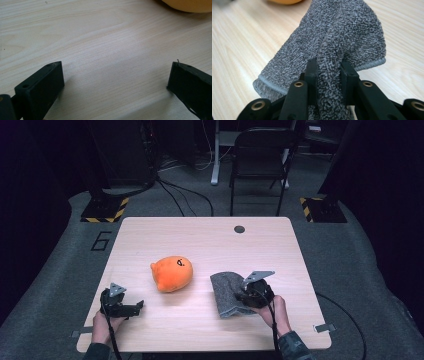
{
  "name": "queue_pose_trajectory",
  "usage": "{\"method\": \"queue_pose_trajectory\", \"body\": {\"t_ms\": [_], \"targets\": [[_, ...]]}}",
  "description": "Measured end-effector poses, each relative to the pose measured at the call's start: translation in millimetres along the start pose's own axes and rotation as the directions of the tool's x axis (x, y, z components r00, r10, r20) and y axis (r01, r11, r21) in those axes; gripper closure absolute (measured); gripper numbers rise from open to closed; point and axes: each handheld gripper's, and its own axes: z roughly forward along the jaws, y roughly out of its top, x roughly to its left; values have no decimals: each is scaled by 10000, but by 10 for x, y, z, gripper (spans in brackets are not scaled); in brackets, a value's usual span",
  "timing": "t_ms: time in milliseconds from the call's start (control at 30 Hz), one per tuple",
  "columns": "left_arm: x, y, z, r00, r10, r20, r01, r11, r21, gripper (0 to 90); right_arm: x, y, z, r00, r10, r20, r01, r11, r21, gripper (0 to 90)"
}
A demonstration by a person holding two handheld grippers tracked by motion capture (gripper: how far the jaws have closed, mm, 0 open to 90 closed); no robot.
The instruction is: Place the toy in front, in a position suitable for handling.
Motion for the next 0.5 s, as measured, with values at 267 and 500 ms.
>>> {"method": "queue_pose_trajectory", "body": {"t_ms": [267, 500], "targets": [[1, 0, 1, 10000, 10, 11, -10, 10000, -3, 1, -305, -48, -159, 9950, 781, 627, -755, 9962, -423, 717], [0, 1, 1, 10000, 19, 14, -19, 10000, -6, 1, -532, -115, -243, 9826, 1430, 1182, -1365, 9887, -613, 717]]}}
